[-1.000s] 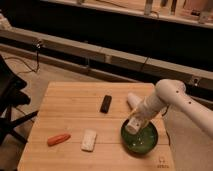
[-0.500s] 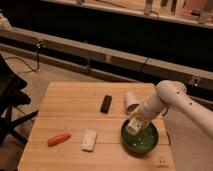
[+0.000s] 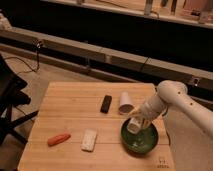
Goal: Place the bottle in the ceramic bowl
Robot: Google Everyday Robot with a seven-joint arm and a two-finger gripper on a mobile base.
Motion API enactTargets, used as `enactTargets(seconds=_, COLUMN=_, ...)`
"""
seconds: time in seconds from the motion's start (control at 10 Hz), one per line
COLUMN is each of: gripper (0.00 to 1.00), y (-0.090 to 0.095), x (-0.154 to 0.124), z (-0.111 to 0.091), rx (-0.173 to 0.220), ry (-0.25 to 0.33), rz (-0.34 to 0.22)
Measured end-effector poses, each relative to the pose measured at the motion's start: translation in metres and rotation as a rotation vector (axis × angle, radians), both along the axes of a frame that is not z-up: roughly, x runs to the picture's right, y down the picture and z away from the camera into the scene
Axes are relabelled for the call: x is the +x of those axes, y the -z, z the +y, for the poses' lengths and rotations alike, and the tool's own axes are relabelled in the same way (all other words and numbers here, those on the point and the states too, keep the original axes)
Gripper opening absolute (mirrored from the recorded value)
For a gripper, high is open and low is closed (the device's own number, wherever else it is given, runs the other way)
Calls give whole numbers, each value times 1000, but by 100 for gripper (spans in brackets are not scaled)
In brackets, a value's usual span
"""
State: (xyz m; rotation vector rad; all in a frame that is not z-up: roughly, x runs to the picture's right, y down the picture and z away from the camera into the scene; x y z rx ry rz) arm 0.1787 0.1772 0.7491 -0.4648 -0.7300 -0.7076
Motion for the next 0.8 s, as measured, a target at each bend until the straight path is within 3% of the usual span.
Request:
enactTargets(seconds=0.4, gripper=73, y=-4, x=5, z=1, rx=-8, ry=-14, rz=7)
enactTargets(seconds=0.6, gripper=89, y=-3, x=4, z=-1, rx=-7, ry=-12, rz=4)
enactTargets(seconds=0.8, gripper=93, y=-2, x=5, z=-2, rx=-4, ry=-10, rz=3)
